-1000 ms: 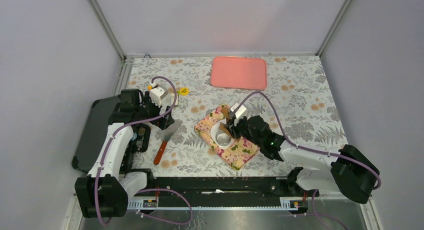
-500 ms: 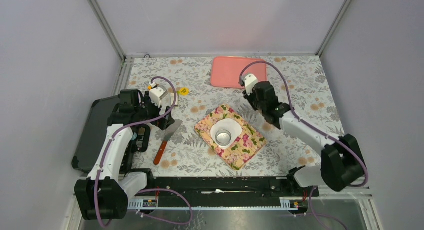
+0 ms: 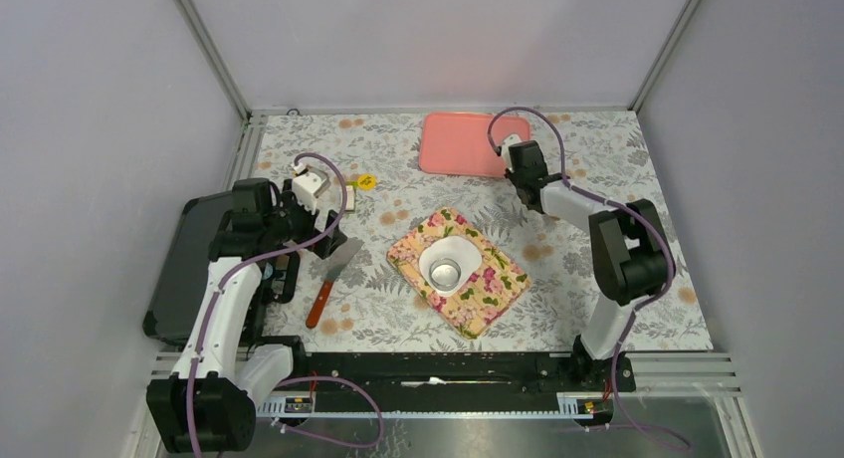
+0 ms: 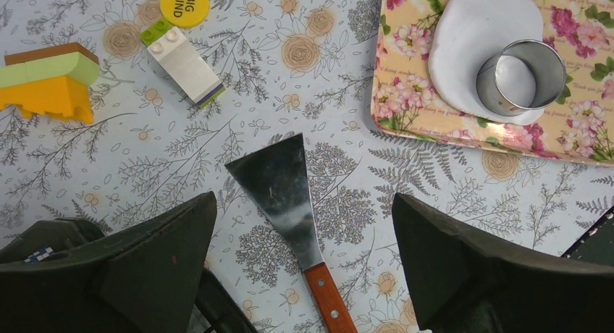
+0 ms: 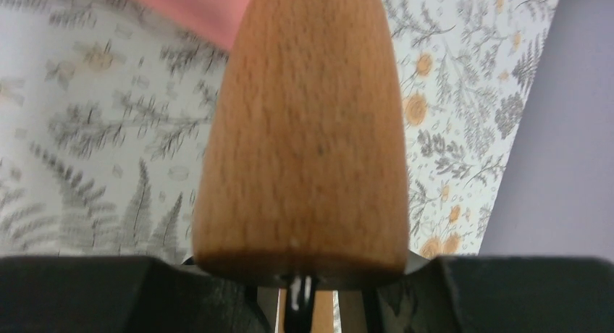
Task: Roll out the dumpling wrappers from the dough
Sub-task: Place the rolling pin at the center of the board.
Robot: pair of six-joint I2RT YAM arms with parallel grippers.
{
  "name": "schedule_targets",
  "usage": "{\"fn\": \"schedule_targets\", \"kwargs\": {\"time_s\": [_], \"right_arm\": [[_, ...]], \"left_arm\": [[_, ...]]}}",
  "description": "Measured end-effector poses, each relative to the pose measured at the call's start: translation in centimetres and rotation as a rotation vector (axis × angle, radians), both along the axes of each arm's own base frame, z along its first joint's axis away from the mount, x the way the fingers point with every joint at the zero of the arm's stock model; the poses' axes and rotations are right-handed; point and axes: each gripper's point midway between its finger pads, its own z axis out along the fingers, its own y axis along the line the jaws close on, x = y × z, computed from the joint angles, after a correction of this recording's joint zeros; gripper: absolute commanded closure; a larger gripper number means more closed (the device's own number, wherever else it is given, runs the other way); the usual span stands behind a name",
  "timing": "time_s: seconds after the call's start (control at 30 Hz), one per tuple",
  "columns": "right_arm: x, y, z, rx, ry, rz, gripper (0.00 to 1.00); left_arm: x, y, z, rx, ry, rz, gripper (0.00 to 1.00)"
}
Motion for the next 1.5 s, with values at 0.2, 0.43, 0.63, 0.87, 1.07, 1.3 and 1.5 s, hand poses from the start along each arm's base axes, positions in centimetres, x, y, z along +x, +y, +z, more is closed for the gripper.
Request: {"fn": "schedule_targets", "kwargs": {"time_s": [0.2, 0.43, 0.63, 0.87, 1.07, 1.3, 1.5], "right_arm": [[3.5, 0.5, 0.0, -0.016, -0.038, -0.038, 0.98], [3.4, 2.3, -0.3, 0.027, -0.019, -0.026, 0.45], [0.7, 5.8, -4.7, 0.037, 0.106, 0.044, 0.33], [0.7, 6.8, -4.7, 0.051, 0.092, 0.050, 0.24], [0.3, 7.0, -3.6, 0.075, 0.096, 0.063, 0.08], [-0.8, 11.0, 4.8, 0.353, 0.081, 0.192, 0.19], [-6.3, 16.1, 13.5, 0.825, 0.067, 0.439, 0.74]], "left_arm": [[0.1, 0.0, 0.2, -0.002, -0.011, 0.002, 0.01], [0.1, 0.0, 0.2, -0.004, -0.013, 0.003, 0.01], [0.1, 0.0, 0.2, -0.004, -0.013, 0.003, 0.01], [0.0, -0.1, 0.6, -0.005, -0.028, 0.001, 0.01], [-0.1, -0.5, 0.8, -0.020, -0.033, -0.020, 0.01], [-0.1, -3.8, 2.2, -0.016, -0.046, -0.179, 0.01], [-1.9, -11.4, 2.5, -0.060, 0.004, -0.486, 0.53]]}}
